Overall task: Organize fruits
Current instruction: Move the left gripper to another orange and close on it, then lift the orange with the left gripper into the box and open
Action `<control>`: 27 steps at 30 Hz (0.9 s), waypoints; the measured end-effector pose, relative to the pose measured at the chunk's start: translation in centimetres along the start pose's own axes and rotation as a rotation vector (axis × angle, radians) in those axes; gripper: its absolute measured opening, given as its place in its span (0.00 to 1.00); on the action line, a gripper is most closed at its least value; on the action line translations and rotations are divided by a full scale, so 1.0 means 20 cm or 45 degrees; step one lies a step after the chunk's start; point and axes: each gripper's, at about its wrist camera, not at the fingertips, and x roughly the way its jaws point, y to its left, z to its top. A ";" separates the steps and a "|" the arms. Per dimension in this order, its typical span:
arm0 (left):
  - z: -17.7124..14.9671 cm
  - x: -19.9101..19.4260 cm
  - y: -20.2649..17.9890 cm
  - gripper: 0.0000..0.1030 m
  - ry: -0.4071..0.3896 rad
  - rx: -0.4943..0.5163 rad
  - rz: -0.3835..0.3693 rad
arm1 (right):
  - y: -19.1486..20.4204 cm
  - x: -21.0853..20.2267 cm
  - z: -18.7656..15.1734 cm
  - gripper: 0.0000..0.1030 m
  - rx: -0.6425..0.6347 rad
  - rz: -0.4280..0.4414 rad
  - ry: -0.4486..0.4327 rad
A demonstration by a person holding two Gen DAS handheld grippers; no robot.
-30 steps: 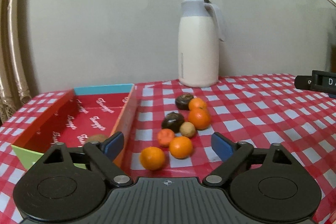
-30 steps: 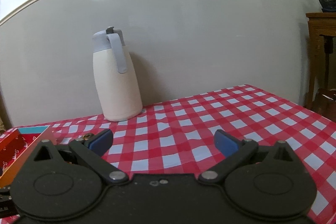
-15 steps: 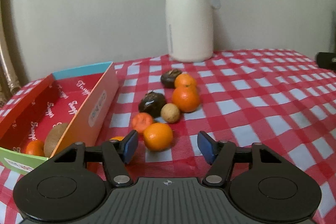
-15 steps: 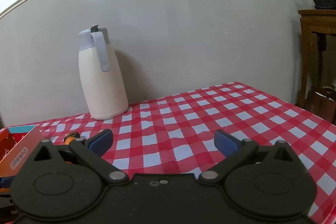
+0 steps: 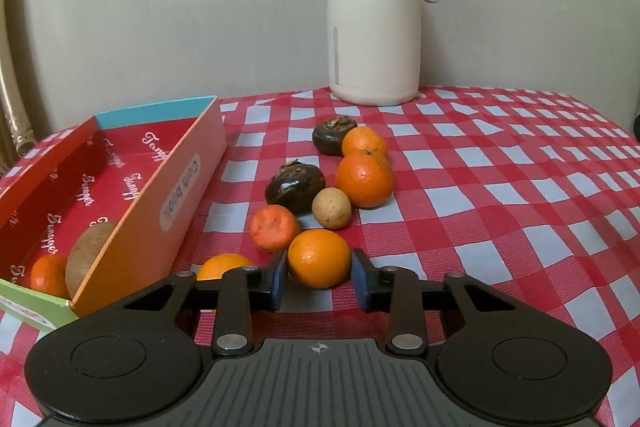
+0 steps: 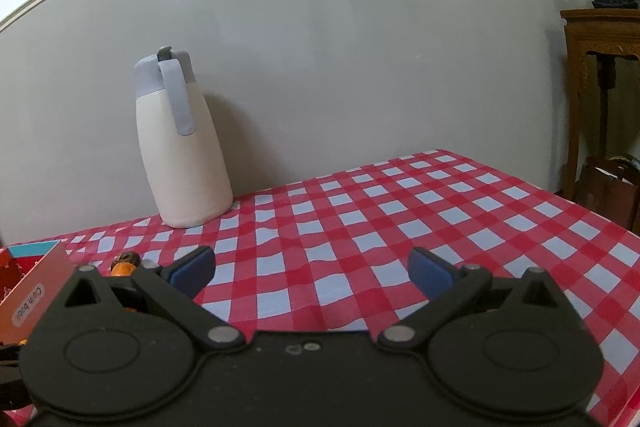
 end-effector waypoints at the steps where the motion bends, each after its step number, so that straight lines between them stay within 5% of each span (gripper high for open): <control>1: 0.00 -0.01 0.00 0.33 -0.006 -0.001 -0.002 | 0.00 0.00 0.00 1.00 -0.001 0.001 0.002; 27: 0.04 -0.32 0.33 0.33 -0.201 -0.081 0.055 | 0.35 0.04 -0.07 1.00 -0.082 0.123 0.078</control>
